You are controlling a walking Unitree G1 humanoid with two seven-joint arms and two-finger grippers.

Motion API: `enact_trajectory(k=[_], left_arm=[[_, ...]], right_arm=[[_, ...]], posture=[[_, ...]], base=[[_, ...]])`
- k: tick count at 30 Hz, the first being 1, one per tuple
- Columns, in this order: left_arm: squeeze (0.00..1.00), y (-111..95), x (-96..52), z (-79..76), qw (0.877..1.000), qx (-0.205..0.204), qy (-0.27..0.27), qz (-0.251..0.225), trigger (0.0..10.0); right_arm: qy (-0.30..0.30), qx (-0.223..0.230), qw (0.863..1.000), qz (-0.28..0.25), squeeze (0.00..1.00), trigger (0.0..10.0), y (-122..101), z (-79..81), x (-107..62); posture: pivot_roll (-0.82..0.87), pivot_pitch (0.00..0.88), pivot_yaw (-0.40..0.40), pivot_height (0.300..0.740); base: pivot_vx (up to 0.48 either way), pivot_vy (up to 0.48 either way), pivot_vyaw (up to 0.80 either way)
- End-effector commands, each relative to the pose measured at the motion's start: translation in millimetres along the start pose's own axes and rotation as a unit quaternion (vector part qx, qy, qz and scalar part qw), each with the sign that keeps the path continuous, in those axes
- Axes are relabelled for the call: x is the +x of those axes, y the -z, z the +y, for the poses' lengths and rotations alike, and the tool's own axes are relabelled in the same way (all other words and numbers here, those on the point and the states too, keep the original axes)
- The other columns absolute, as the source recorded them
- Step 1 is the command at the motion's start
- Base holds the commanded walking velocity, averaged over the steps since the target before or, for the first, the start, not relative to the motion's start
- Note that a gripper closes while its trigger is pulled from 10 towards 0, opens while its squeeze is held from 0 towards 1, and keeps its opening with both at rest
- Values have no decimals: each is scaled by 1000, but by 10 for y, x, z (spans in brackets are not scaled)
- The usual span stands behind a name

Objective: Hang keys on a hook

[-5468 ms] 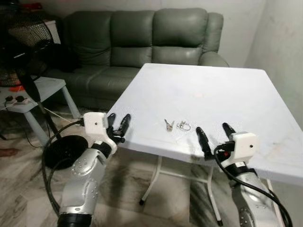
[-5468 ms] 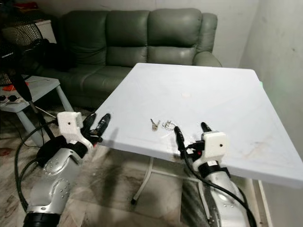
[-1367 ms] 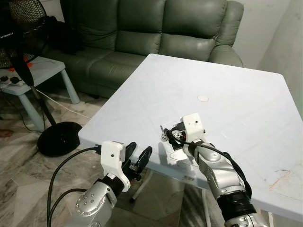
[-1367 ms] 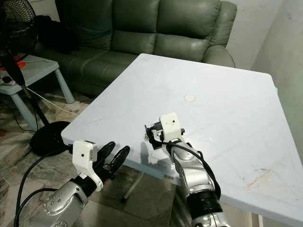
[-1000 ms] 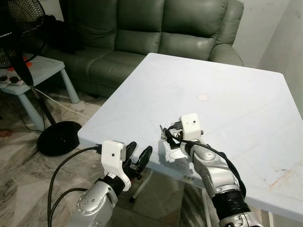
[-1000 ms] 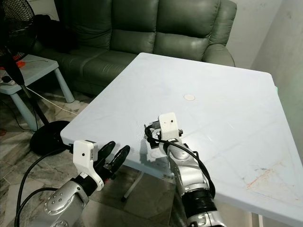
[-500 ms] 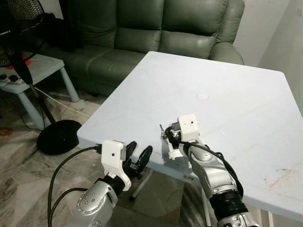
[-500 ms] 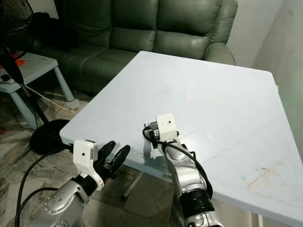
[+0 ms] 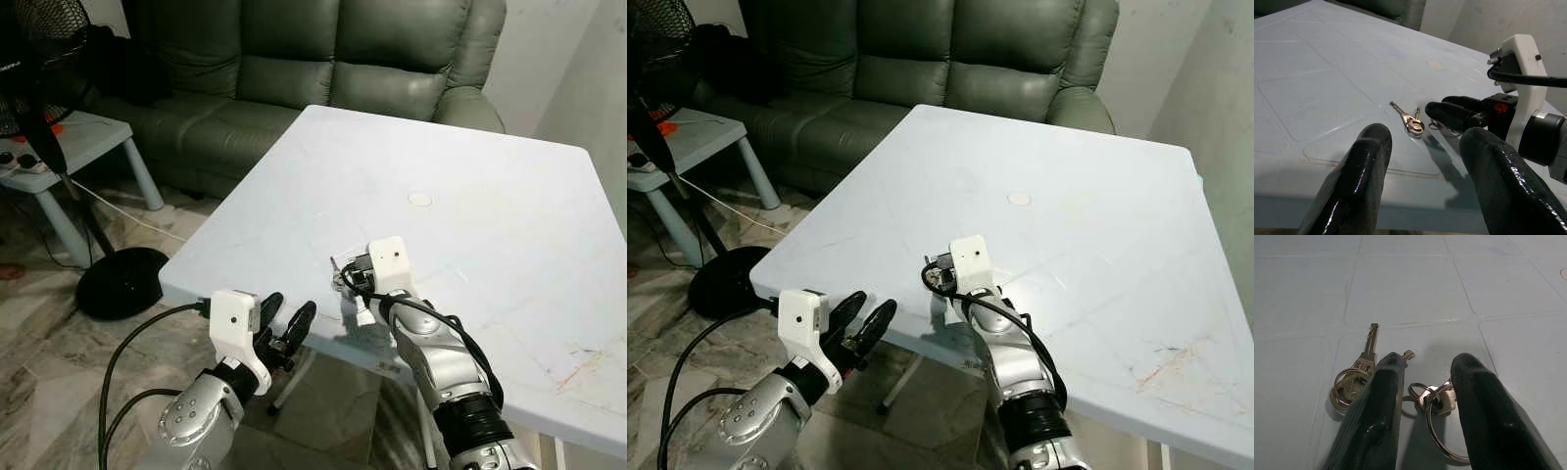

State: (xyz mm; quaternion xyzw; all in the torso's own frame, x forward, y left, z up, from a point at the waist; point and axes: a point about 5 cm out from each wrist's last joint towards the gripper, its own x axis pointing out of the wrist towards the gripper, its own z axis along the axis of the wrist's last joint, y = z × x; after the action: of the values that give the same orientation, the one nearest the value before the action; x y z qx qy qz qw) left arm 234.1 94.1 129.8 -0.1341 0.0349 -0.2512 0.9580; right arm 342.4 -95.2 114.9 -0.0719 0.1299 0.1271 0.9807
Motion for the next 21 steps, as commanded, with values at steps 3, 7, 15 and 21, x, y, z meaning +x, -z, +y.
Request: enact_trajectory(k=[3, 7, 15, 21], left_arm=[[0, -36, -9, -9, 1000, -1, -1, -5, 10000], [0, -38, -9, -12, 1000, -2, -1, -5, 10000], [0, -42, -7, -16, 1000, -1, 0, -6, 10000], [0, -42, -6, -19, 1000, -2, 0, -6, 10000]], right_arm=[[-10, -7, 1000, 11, 0, 8784, 23, 29, 10], [-12, -6, 1000, 12, 0, 10000, 23, 27, 11], [-21, -12, 1000, 12, 0, 10000, 31, 38, 10], [-28, -19, 999, 19, 0, 10000, 60, 47, 4]], posture=[[194, 81, -22, 740], [193, 86, -24, 740], [193, 86, -24, 740], [194, 80, -26, 740]], base=[[0, 0, 0], [0, 0, 0], [0, 0, 0], [0, 0, 0]])
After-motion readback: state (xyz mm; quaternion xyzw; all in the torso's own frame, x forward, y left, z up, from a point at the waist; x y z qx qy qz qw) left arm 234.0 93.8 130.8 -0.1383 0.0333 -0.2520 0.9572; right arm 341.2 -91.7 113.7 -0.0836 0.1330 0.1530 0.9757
